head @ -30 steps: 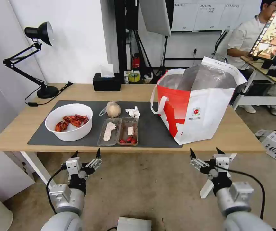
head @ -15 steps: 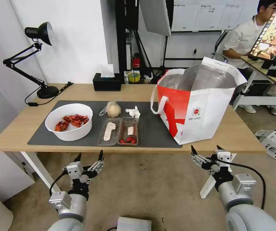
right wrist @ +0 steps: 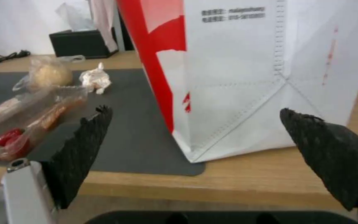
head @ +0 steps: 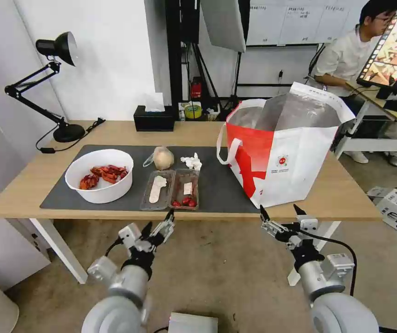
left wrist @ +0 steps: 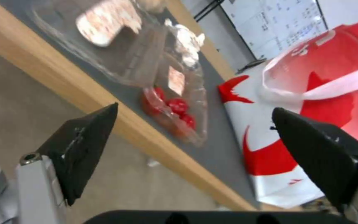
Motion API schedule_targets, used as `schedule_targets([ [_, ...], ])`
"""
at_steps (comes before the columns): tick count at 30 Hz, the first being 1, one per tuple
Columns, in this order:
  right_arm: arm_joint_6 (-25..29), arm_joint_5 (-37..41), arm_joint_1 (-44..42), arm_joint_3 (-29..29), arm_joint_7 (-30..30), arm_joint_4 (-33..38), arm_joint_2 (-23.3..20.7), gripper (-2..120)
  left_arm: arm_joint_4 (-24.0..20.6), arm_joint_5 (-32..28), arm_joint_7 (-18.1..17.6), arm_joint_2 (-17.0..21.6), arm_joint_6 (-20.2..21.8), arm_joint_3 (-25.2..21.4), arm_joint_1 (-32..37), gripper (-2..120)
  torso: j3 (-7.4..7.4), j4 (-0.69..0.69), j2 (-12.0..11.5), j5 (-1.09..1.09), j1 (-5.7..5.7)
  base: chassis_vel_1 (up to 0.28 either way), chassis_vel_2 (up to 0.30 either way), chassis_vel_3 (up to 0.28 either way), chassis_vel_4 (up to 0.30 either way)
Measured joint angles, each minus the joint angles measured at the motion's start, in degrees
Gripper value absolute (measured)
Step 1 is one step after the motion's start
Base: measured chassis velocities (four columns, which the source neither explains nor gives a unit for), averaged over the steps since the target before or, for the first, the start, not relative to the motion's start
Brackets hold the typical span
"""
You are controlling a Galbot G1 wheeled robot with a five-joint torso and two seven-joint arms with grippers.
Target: Pick up the trash from the table and place it into the takeout bag.
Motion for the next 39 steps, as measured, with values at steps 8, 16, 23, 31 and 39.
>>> schedule_targets([
  [8, -0.1, -0.1, 2.6, -3.5, 0.0, -1.7, -1.7, 100, 0.4, -3.8, -0.8, -2.1, 0.3, -2.8, -0.8, 100, 0.00, 0.04, 0.0, 0.01, 0.00, 0.000, 0.000, 0.000, 0.000],
  [16, -0.3, -0.2, 2.7, -3.7, 0.0, -1.7, -1.9, 100, 2.8, -10.3, -1.3, -2.0, 1.0, -2.6, -3.6, 100, 0.00, 0.02, 0.0, 0.01, 0.00, 0.000, 0.000, 0.000, 0.000],
  [23, -0.3, -0.2, 2.6, -3.7, 0.0, -1.6, -2.3, 100, 5.0, -11.9, -1.3, -2.0, 1.3, -2.1, -5.5, 100, 0.00, 0.02, 0.0, 0.01, 0.01, 0.000, 0.000, 0.000, 0.000],
  [31, -0.4, -0.1, 2.8, -3.4, 0.1, -1.4, -2.9, 100, 9.0, -12.5, -1.6, -2.0, 1.3, -1.3, -8.8, 100, 0.00, 0.02, 0.0, 0.01, 0.01, 0.000, 0.000, 0.000, 0.000],
  [39, -0.4, 0.0, 2.7, -3.0, 0.2, -1.3, -3.1, 100, 11.3, -13.4, -1.9, -1.7, 1.2, -2.2, -11.5, 100, 0.00, 0.02, 0.0, 0.00, 0.01, 0.000, 0.000, 0.000, 0.000],
])
